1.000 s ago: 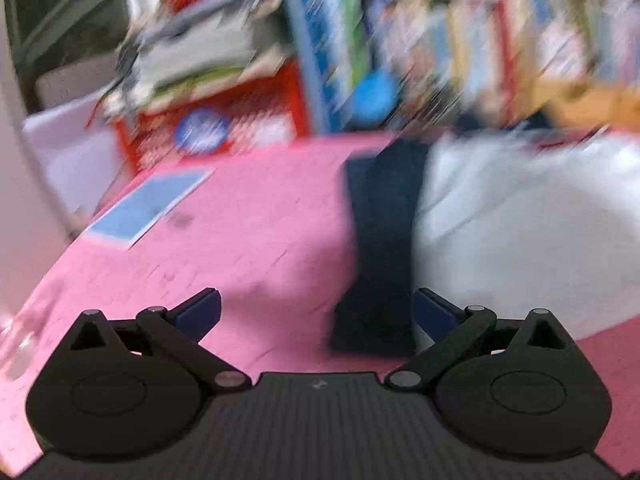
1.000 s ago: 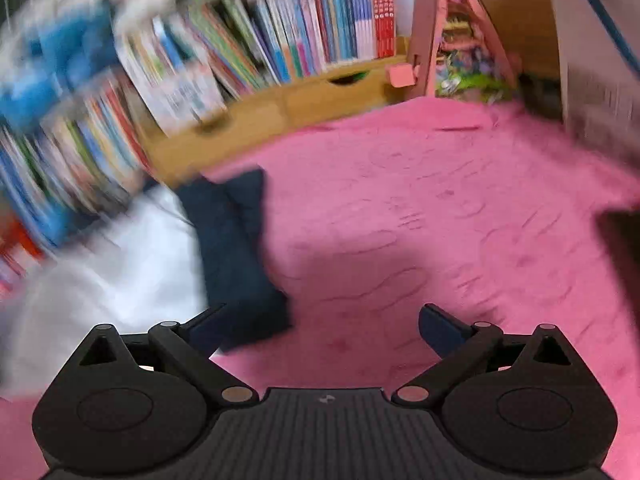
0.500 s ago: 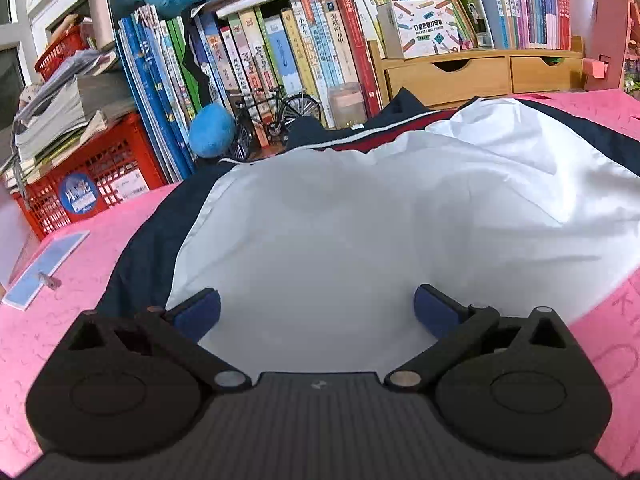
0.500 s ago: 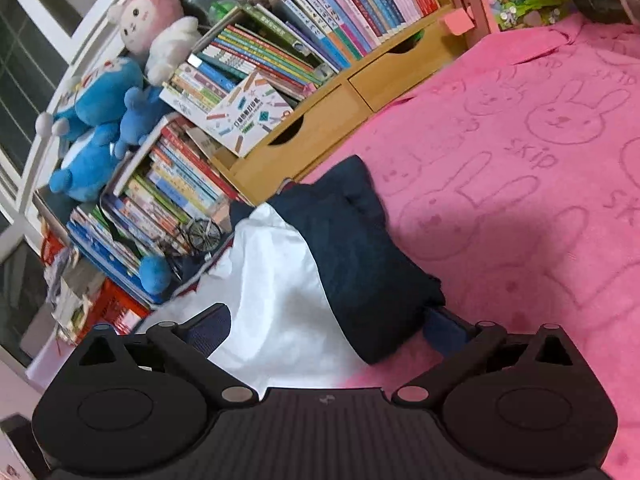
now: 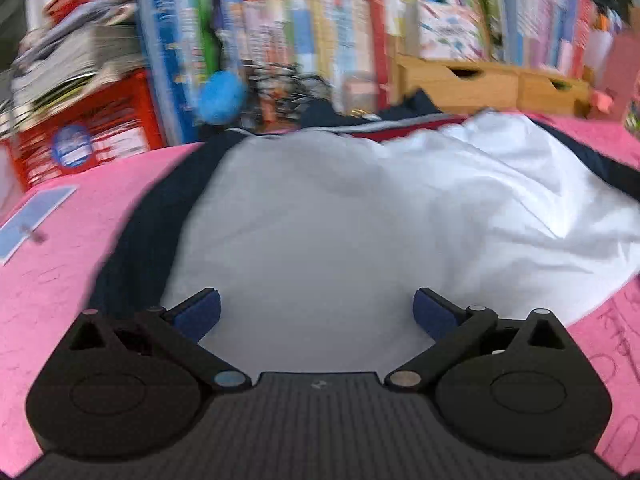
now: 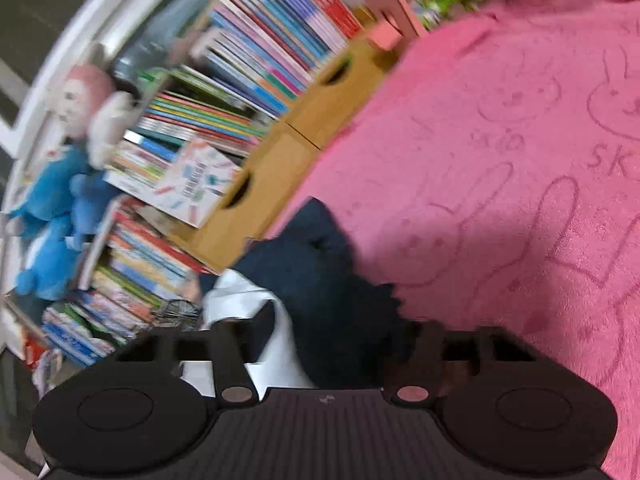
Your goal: Fold clothes
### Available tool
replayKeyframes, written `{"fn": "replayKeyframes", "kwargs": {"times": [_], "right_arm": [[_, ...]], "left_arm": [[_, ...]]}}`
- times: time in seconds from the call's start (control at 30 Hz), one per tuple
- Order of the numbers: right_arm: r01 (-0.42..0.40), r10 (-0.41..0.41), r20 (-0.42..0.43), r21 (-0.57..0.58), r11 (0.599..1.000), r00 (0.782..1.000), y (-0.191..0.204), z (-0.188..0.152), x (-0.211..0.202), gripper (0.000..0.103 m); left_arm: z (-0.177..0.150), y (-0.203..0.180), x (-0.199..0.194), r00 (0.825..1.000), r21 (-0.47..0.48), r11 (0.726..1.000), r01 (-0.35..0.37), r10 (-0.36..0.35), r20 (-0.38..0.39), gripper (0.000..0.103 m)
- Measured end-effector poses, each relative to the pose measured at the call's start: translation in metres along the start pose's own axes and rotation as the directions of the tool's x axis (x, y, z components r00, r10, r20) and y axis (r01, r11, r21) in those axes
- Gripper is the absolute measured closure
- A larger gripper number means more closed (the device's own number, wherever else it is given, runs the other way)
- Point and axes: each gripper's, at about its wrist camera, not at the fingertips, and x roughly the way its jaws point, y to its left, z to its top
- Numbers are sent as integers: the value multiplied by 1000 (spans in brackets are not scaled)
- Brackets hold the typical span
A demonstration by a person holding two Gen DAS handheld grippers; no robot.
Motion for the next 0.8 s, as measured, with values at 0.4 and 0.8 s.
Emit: {"fn": "replayKeyframes", "kwargs": {"times": [0.4, 0.8], "right_arm": [[95, 38, 150, -783, 615, 988, 203, -96, -29, 90], [-137, 66, -138, -990, -12, 988, 299, -347, 4, 91]], "left_arm": [[-20, 164, -52, 981, -264, 948, -177, 190, 26, 0], [-52, 213, -61, 975, -327, 919, -220, 213, -58, 0]]}}
